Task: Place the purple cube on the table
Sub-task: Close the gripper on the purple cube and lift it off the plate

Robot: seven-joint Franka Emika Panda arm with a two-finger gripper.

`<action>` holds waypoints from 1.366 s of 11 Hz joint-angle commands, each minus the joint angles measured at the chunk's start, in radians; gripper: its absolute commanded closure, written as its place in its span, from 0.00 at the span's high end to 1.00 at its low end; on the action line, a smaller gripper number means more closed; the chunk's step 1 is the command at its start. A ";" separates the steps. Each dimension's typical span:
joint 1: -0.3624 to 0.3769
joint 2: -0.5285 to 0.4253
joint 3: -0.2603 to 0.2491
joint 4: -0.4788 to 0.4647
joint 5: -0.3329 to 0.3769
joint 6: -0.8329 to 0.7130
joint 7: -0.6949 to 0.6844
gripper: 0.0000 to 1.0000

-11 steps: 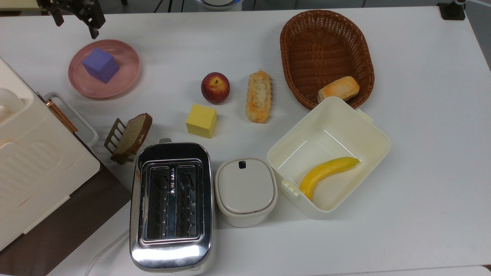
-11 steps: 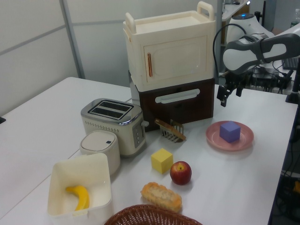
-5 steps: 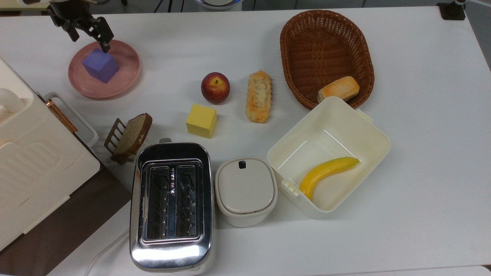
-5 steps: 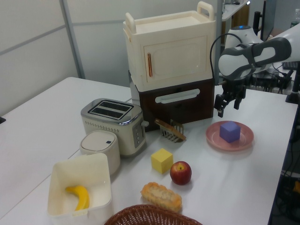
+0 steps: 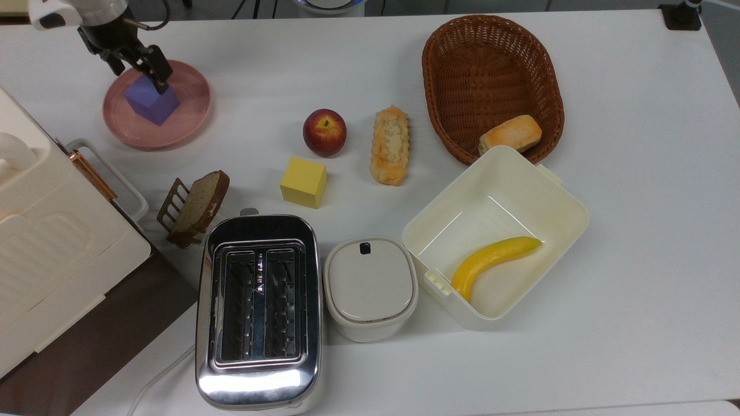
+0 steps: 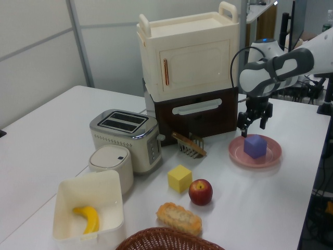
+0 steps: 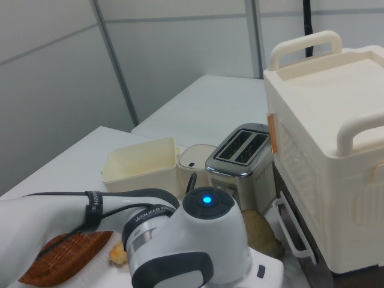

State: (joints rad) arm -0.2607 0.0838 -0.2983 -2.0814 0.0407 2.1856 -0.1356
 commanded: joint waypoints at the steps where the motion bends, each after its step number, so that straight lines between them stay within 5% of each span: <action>1: -0.005 0.017 -0.005 -0.012 0.021 0.031 0.011 1.00; 14: -0.003 0.090 -0.005 -0.014 0.007 0.098 -0.001 1.00; 15: -0.005 0.091 -0.005 -0.014 0.007 0.098 -0.001 0.76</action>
State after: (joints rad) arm -0.2689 0.1803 -0.2996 -2.0814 0.0407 2.2562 -0.1306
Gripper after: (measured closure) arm 0.000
